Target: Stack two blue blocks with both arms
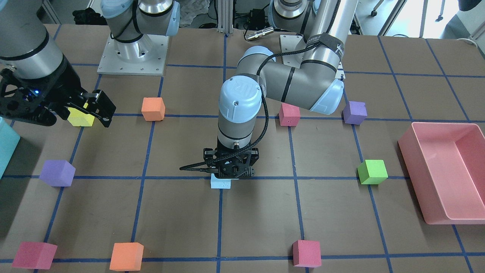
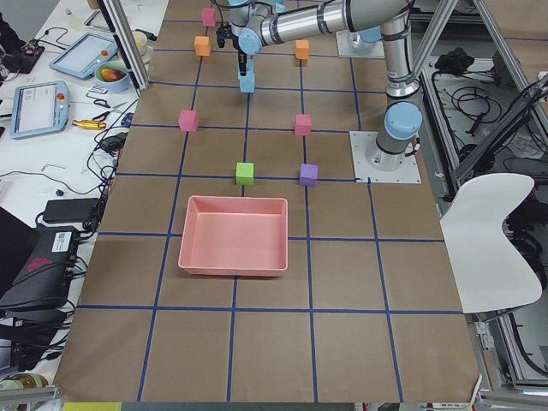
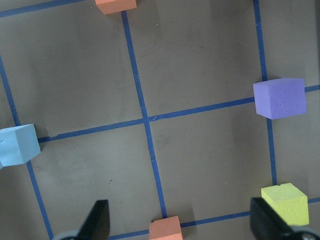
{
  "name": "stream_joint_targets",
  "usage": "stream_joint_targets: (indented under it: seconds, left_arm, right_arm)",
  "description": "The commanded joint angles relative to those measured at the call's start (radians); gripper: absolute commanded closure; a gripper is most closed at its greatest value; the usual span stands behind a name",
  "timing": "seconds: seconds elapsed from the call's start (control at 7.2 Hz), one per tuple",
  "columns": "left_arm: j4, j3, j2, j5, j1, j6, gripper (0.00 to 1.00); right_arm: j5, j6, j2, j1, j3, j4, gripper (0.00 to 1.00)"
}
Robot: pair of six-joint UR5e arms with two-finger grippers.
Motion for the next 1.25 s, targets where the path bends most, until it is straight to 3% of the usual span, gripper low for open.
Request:
stream_joint_targets:
  seconds: [0.0,1.11]
  left_arm:
    - [0.051,0.001,-0.026,-0.002,-0.004,-0.007,1.00]
    - [0.052,-0.011,-0.032,-0.011,-0.013,-0.020,1.00]
  right_arm:
    - [0.005,0.003,-0.017,0.026,0.000,0.042,0.00]
    - [-0.003,-0.040,-0.051,0.043,0.005,0.047,0.00]
